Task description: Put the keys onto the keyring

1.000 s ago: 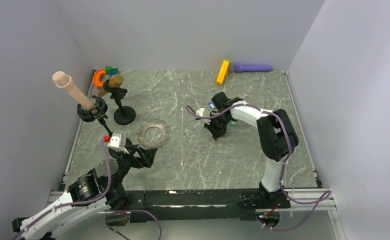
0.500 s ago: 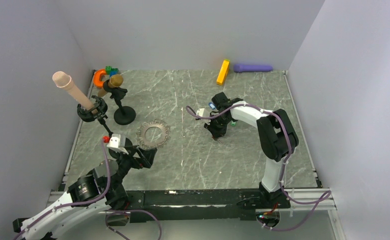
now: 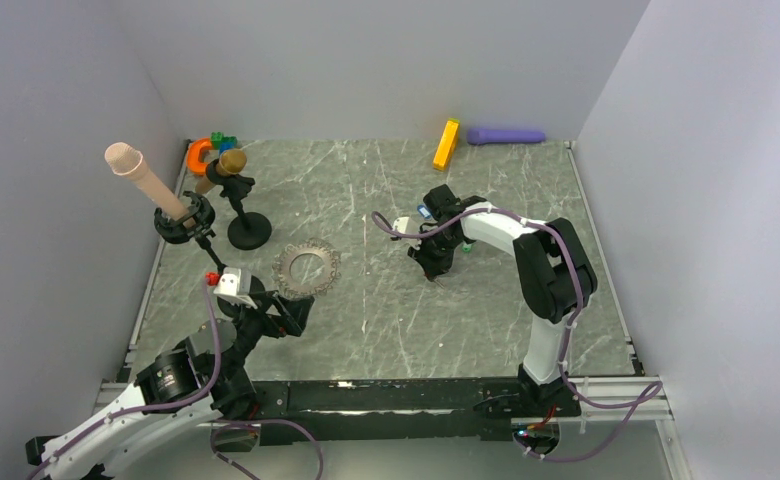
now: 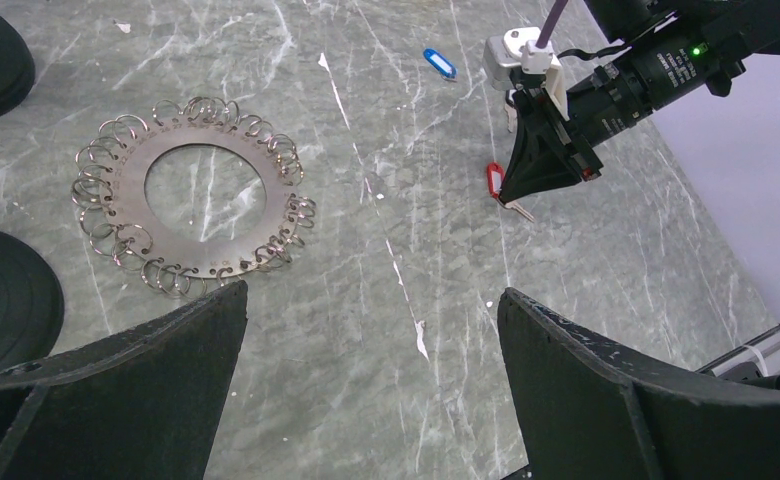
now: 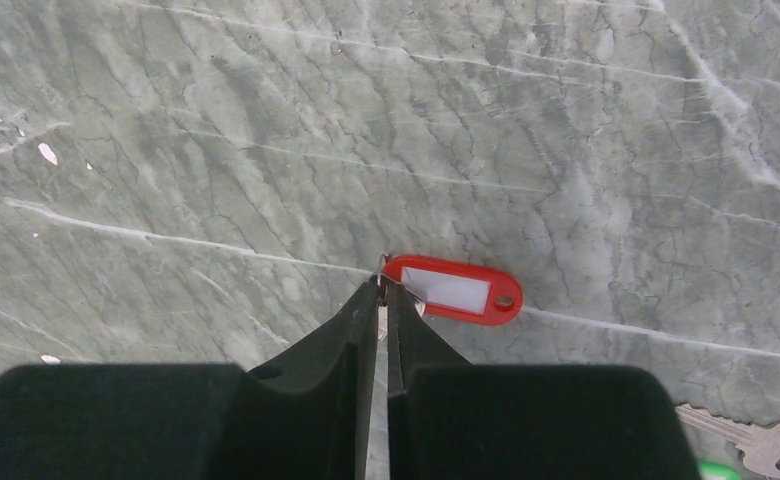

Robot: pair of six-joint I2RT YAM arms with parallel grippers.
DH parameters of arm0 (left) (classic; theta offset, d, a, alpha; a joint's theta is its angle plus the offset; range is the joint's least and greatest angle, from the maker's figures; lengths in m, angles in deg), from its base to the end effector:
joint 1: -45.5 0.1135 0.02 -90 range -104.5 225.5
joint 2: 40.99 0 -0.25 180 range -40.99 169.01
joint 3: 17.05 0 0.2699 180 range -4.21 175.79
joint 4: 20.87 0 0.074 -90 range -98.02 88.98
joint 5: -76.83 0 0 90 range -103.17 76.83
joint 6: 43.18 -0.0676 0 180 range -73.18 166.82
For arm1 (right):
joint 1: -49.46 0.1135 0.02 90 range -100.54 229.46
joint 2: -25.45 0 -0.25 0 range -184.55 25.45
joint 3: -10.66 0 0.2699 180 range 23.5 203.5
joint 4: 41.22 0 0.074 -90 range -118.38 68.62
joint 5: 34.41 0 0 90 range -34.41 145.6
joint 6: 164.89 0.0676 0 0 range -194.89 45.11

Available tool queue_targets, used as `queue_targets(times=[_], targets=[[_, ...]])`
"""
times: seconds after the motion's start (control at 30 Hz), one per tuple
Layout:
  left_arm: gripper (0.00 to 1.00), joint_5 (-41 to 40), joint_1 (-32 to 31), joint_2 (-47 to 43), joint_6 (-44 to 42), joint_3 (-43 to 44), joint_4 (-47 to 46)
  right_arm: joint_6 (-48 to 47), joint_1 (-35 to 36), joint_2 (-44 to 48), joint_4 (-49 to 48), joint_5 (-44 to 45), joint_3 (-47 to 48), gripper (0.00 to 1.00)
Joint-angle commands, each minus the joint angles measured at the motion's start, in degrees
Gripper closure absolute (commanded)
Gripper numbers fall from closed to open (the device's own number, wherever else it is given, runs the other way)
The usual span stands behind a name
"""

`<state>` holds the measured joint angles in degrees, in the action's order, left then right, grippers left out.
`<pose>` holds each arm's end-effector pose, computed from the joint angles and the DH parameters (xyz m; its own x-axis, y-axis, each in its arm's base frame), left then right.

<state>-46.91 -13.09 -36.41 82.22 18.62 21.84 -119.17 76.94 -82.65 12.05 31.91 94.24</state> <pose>0.0995 -0.0909 0.2466 -0.3324 -0.3799 -0.8632 0.2866 0.8313 -0.4762 0.3175 0.1957 0.1063 -0.2731 -0.8628 -0.4255 -0.9619 0.2387 0.1334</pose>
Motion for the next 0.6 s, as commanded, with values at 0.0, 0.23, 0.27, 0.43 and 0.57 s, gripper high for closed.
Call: queue_targets(times=[0.0, 0.23, 0.27, 0.43, 0.57], targets=[[0.01, 0.59, -0.22, -0.10, 0.31, 0.47, -0.76, 0.59, 0.20, 2.28, -0.17, -0.90, -0.52, 0.85], [0.01, 0.69, -0.23, 0.55, -0.04, 0.77, -1.29, 0.50, 0.05, 4.11, -0.26, -0.88, -0.94, 0.83], [0.01, 0.72, -0.26, 0.68, -0.06, 0.84, -1.36, 0.50, -0.04, 4.30, -0.26, -1.02, -0.88, 0.83], [0.01, 0.77, -0.22, 1.13, -0.18, 1.08, -1.33, 0.42, -0.47, 4.90, -0.06, -1.36, -0.28, 0.82], [0.01, 0.86, -0.22, 1.39, -0.24, 1.07, -1.51, 0.28, -0.81, 5.25, 0.26, -1.68, 0.09, 0.82]])
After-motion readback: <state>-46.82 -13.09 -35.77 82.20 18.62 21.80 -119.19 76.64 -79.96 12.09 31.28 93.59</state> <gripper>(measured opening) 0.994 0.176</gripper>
